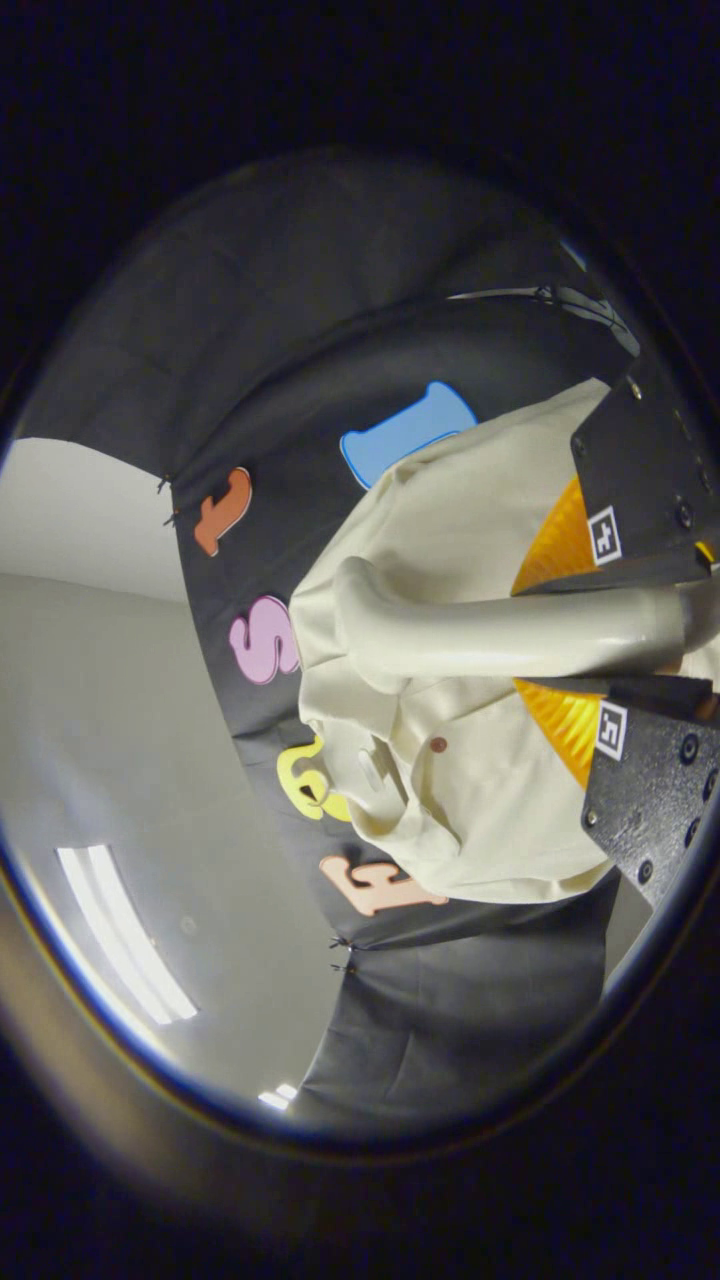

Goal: Iron the clothes twice with a garment steamer, once on the left side and once on the right side.

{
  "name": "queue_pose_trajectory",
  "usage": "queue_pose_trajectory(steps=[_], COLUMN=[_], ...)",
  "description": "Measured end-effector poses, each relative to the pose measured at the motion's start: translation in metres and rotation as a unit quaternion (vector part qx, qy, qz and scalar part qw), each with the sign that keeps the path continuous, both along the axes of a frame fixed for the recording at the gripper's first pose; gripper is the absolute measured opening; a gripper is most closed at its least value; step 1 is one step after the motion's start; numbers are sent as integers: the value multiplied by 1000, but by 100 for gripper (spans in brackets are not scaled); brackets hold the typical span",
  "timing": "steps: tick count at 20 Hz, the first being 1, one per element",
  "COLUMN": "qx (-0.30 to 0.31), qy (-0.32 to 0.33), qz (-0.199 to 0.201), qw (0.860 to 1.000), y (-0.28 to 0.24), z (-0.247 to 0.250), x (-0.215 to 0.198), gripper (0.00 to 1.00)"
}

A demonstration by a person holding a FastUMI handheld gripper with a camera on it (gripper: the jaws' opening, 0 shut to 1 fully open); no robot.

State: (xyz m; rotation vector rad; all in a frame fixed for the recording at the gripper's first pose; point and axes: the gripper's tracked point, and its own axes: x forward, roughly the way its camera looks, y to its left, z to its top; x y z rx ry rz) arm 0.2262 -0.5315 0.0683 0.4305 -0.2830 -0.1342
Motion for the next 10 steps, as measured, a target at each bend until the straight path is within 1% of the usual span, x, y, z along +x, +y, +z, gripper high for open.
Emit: queue_pose_trajectory(steps=[6,10], qx=[7,35], qy=[25,41], qz=[3,6], qw=[1000,999], y=[0,-3], z=[-46,-84], x=[-12,-23], gripper=[35,35])
